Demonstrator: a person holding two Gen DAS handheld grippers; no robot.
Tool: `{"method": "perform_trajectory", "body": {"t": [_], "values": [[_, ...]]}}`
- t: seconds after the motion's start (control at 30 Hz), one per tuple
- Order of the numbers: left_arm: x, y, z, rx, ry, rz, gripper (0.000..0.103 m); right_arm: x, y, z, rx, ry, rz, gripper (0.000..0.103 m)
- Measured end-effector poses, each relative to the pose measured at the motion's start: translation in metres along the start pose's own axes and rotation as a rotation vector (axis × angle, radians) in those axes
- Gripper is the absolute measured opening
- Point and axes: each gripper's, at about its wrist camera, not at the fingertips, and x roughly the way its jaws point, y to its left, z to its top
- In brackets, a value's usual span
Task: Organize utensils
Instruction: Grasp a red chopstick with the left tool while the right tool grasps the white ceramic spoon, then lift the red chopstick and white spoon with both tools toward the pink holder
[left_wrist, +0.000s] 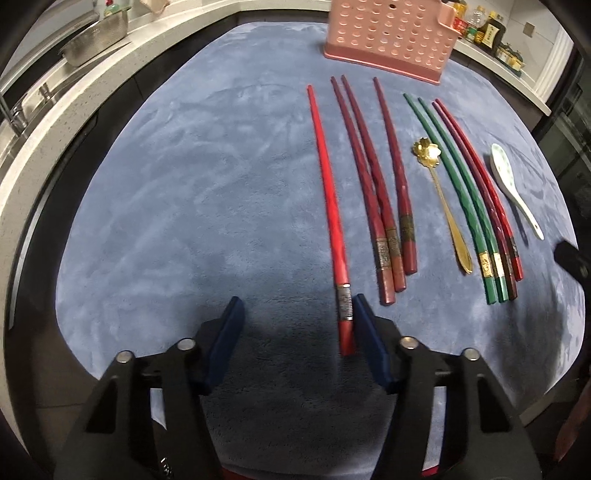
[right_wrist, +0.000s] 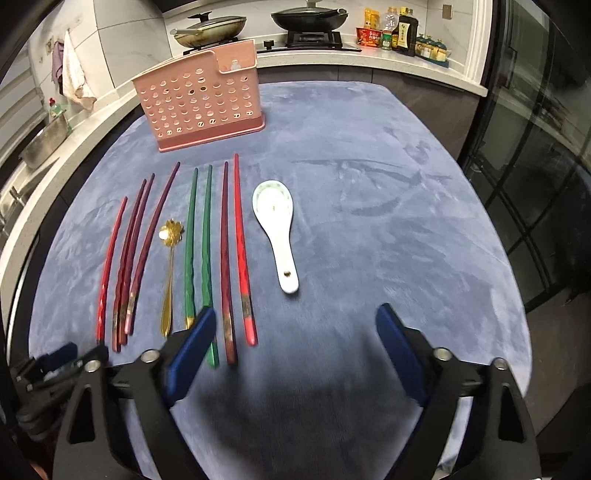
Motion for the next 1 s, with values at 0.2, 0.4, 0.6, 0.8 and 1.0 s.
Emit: {"method": "perform_trajectory", "body": {"t": [0.2,0.4,0.6,0.8,1.0], "values": [[-0.001,0.001,0.002,0.001,-0.009,-0.061,0.023,0.024,-0.005,0.019,0.051,0.025,0.041,0.054],[0.0,0.005,0.004,-0.018,-0.01,-0.114,0.011,0.041,-0.011,0.032,0.102,0.044,0.122,0.033],[0.002,0.002,0.005,-0.019,-0.009,-0.111,0.011,0.055,-0.017,0.038,0.151,0.074,0.182,0.016],[0.002,0.002,0.003,-0.015,-0.015,-0.107,0.011,0.069,-0.023,0.035,0.196,0.105,0.228,0.014],[0.003,0.001,0.002,-0.008,-0.028,-0.096,0.011,0.075,-0.027,0.029,0.226,0.103,0.262,0.013]]}}
